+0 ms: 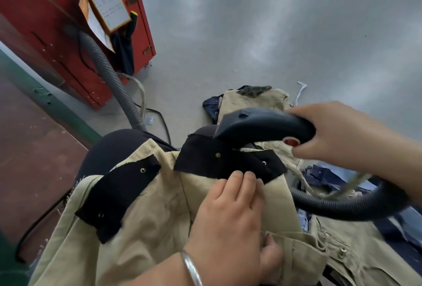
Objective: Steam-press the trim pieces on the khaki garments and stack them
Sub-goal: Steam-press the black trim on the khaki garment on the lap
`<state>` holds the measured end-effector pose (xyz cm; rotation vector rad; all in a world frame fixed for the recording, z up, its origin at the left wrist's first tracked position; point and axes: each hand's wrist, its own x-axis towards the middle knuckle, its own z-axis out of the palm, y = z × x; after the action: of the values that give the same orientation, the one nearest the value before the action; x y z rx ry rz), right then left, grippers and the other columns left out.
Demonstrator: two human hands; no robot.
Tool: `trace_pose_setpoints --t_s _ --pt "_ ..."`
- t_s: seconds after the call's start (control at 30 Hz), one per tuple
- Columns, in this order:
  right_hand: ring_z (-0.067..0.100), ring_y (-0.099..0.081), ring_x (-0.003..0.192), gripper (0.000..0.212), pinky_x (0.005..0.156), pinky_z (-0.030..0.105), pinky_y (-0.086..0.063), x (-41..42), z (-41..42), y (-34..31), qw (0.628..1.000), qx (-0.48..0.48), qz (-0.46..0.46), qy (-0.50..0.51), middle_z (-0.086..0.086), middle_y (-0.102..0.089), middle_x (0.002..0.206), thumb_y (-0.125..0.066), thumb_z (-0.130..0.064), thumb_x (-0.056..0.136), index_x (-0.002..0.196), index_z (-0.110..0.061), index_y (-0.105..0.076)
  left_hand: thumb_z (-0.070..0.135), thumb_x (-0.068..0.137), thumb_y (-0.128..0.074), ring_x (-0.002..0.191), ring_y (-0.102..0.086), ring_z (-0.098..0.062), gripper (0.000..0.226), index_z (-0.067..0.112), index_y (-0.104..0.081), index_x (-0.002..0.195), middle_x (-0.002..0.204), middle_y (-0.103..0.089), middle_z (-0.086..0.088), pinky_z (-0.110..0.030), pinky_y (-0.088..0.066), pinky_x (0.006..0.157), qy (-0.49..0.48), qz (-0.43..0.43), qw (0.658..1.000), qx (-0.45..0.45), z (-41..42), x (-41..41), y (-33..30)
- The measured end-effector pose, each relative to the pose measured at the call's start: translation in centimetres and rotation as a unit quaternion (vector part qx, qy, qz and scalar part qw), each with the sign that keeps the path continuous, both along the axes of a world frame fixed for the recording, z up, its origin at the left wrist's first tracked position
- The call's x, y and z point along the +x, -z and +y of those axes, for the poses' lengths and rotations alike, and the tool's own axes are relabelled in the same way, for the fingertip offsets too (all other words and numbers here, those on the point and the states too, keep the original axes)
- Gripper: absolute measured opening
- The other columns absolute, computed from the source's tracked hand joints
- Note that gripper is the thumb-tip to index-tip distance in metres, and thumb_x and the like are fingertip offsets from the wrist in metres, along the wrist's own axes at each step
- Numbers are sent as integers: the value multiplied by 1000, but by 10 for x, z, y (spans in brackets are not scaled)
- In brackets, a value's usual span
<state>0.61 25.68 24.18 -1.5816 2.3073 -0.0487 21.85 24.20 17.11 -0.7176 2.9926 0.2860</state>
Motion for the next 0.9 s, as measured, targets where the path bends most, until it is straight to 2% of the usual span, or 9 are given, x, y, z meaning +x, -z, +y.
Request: trace_pose_setpoints --t_s 0.13,0.2,0.27,0.4,0.57,0.7,0.73,0.8,0.9 --pt "7 -58 43 19 39 24 -40 -9 -6 -23 998 -43 -7 38 -10 -62 56 -69 -34 64 82 -33 -61 54 61 -46 112 -58 -25 77 10 -66 120 120 -63 -8 -32 -46 97 5 7 1000 4 1 3 0" --pt "4 -58 36 30 32 28 -46 -18 5 -37 997 -51 -25 47 -16 -64 56 -63 -43 58 87 -35 -63 53 61 -46 111 -59 -25 76 10 -66 120 118 -64 -8 -32 -48 96 6 15 1000 9 1 5 1" --pt "3 -56 34 39 37 36 -53 -22 22 -46 998 -44 -18 44 -14 -63 56 -56 -51 51 88 -41 -62 52 60 -48 110 -60 -24 74 10 -67 118 116 -65 -8 -32 -48 96 7 26 1000 7 2 6 2" --pt "2 -55 44 31 40 31 -51 -27 56 -38 999 12 15 31 -22 -59 55 -52 -52 47 78 -55 -55 52 59 -51 109 -62 -23 72 9 -70 114 116 -67 -8 -31 -45 97 10 38 999 1 4 6 5" --pt "2 -55 41 39 45 42 -53 -15 58 -12 996 82 12 27 -24 -61 58 -46 -55 48 86 -49 -54 52 55 -52 106 -63 -24 72 8 -72 109 114 -68 -9 -32 -35 96 8 43 999 -15 3 4 5" --pt "0 -51 47 34 45 35 -47 -3 28 -8 997 70 40 -1 -36 -58 74 -57 -47 54 88 -42 -54 52 58 -48 107 -62 -25 71 9 -72 108 115 -67 -10 -33 -35 94 -4 41 999 -6 1 4 5" --pt "0 -50 49 29 45 31 -42 2 20 -8 997 61 40 -7 -33 -58 75 -61 -45 58 86 -40 -54 52 57 -47 107 -62 -25 70 9 -72 107 115 -67 -10 -32 -35 94 -6 41 999 -3 1 4 5" --pt "-1 -49 53 20 46 26 -33 12 3 -5 999 30 39 -11 -15 -59 63 -65 -42 67 84 -35 -57 53 57 -47 106 -62 -25 71 9 -72 107 115 -67 -10 -32 -36 93 -4 37 999 -4 1 3 5" --pt "-1 -47 55 18 47 24 -30 16 -15 -7 999 -26 48 1 -12 -54 57 -72 -35 72 85 -32 -60 54 57 -49 107 -61 -24 71 10 -71 109 115 -66 -8 -31 -35 93 -1 32 999 -3 0 2 3"
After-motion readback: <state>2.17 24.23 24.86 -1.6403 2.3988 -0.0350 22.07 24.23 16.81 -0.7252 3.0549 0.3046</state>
